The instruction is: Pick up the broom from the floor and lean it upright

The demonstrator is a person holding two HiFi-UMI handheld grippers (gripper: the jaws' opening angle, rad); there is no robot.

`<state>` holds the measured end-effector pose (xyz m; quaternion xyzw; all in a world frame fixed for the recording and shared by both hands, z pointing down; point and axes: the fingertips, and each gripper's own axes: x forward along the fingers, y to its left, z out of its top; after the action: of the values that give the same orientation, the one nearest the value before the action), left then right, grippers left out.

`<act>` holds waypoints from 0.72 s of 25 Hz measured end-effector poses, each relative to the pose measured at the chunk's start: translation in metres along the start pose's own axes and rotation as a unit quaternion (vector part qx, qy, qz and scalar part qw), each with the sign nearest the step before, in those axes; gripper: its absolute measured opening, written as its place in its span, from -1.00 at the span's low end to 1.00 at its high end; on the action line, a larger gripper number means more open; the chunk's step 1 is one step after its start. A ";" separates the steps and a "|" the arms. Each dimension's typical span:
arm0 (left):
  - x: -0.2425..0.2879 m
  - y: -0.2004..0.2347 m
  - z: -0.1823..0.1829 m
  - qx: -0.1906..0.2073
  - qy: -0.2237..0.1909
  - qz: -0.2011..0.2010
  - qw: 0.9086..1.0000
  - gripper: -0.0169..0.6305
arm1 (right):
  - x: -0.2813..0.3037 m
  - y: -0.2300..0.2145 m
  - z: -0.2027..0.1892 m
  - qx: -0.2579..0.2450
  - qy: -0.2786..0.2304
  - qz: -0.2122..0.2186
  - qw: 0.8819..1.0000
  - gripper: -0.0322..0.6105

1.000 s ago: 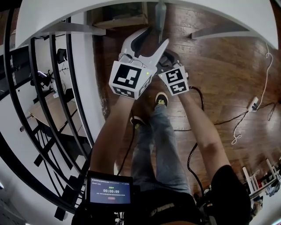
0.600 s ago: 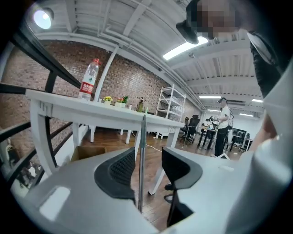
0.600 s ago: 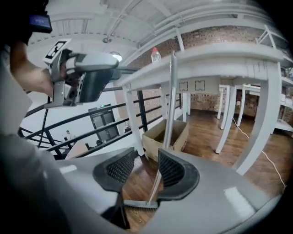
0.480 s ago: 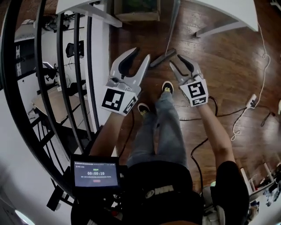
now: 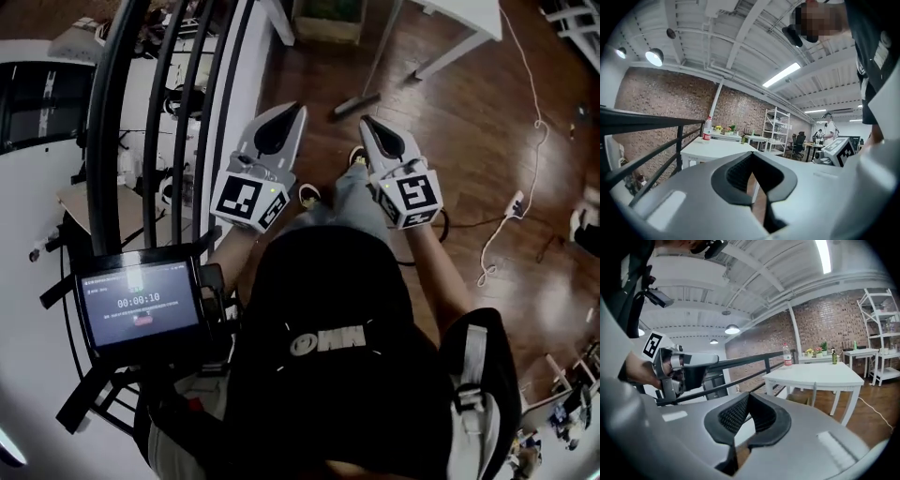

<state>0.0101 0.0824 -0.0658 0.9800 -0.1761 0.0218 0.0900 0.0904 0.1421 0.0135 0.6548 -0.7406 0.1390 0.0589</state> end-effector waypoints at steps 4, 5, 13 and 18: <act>-0.037 -0.013 0.001 0.016 0.001 0.016 1.000 -0.89 | -0.005 0.063 0.006 0.016 -0.011 0.048 0.999 -0.89; -0.038 -0.011 -0.001 0.017 0.000 0.019 1.000 -0.89 | 0.000 0.068 0.008 0.018 -0.014 0.055 0.998 -0.89; -0.028 -0.009 -0.008 0.001 -0.003 0.016 1.000 -0.89 | 0.015 0.072 0.030 0.007 -0.028 0.069 0.997 -0.89; -0.025 -0.008 -0.009 0.002 -0.007 0.013 1.000 -0.89 | 0.017 0.077 0.037 -0.007 -0.029 0.065 0.997 -0.89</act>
<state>-0.0110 0.0999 -0.0602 0.9779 -0.1895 0.0163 0.0867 0.0153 0.1239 -0.0275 0.6082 -0.7842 0.1184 0.0333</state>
